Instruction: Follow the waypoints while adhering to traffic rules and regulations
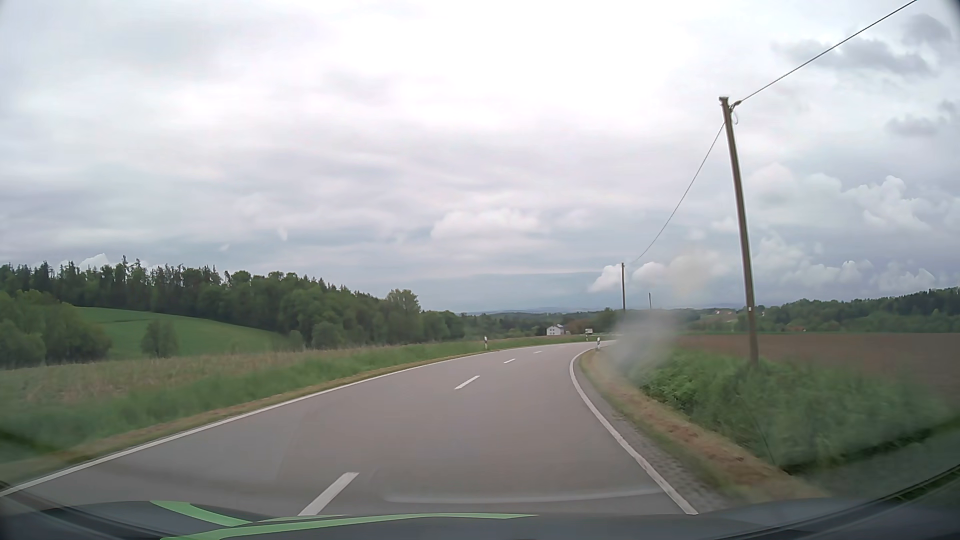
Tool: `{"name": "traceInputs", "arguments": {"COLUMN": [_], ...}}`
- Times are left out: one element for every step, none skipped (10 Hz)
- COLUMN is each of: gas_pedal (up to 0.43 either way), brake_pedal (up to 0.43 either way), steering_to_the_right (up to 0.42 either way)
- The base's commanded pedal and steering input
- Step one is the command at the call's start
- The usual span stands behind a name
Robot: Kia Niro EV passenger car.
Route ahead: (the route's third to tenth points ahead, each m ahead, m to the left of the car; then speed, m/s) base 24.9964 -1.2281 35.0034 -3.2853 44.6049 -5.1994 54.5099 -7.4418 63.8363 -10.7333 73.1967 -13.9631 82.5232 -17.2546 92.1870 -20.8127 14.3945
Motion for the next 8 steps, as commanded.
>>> {"name": "traceInputs", "arguments": {"gas_pedal": [0.390,0.378,0.378,0.378,0.370,0.370,0.370,0.370], "brake_pedal": [0.000,0.000,0.000,0.000,0.000,0.000,0.000,0.000], "steering_to_the_right": [0.035,0.035,0.035,0.035,0.034,0.034,0.034,0.034]}}
